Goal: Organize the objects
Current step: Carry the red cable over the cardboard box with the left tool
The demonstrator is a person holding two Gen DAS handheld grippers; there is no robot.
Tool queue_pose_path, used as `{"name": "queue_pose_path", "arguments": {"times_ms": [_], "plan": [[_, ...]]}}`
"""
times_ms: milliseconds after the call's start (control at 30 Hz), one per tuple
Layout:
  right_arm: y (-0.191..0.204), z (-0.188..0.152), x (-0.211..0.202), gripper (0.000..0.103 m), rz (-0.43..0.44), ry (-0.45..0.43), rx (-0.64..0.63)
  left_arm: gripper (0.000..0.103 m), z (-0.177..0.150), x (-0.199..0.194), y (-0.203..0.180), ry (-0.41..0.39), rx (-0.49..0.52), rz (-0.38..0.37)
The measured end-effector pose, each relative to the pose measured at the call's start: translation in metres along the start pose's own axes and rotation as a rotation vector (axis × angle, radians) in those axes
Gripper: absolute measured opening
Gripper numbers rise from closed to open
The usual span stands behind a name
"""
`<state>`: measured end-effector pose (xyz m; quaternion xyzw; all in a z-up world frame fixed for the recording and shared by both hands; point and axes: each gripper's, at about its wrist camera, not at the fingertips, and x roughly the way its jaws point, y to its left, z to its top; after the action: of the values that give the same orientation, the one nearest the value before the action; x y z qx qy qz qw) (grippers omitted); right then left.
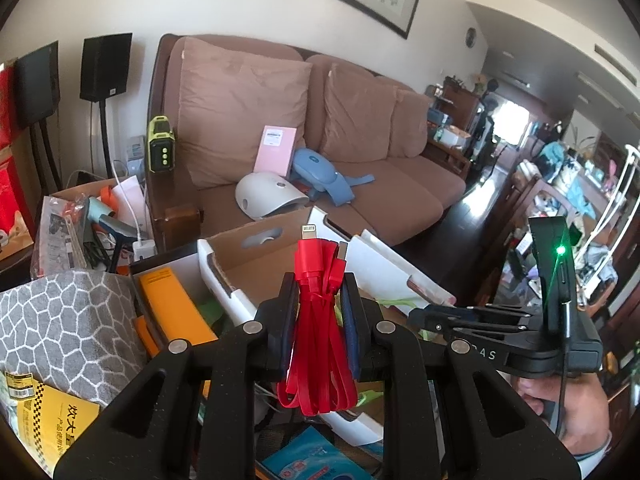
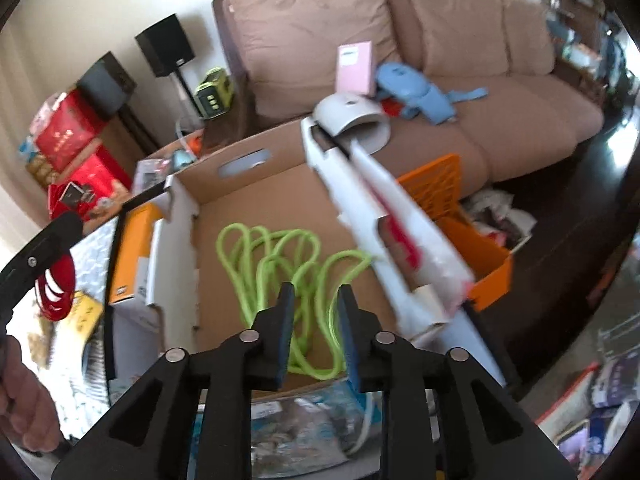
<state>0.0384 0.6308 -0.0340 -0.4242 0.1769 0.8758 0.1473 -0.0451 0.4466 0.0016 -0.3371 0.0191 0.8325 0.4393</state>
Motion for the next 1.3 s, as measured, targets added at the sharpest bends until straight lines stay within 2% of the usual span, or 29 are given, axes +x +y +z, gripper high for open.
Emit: {"name": "queue_pose_path", "arguments": {"times_ms": [100, 200, 467, 667, 833, 1300], "plan": [[-0.003, 0.002, -0.008, 0.028, -0.04, -0.021, -0.002, 0.019, 0.0, -0.002, -0.002, 0.007, -0.025, -0.052], [-0.006, 0.004, -0.014, 0.034, -0.069, -0.038, -0.001, 0.019, -0.001, -0.002, -0.009, 0.007, -0.004, -0.068], [-0.009, 0.003, -0.016, 0.035, -0.081, -0.03, 0.0, 0.019, -0.015, 0.007, -0.028, 0.041, 0.021, -0.131], [-0.01, 0.004, -0.016, 0.039, -0.081, -0.029, -0.001, 0.019, -0.025, 0.019, -0.036, 0.075, 0.029, -0.133], [-0.01, 0.003, -0.015, 0.04, -0.084, -0.02, 0.001, 0.019, -0.03, 0.029, -0.036, 0.123, 0.037, -0.097], [-0.017, 0.003, -0.017, 0.044, -0.103, -0.021, 0.008, 0.02, -0.036, 0.039, -0.046, 0.15, 0.087, -0.082]]}}
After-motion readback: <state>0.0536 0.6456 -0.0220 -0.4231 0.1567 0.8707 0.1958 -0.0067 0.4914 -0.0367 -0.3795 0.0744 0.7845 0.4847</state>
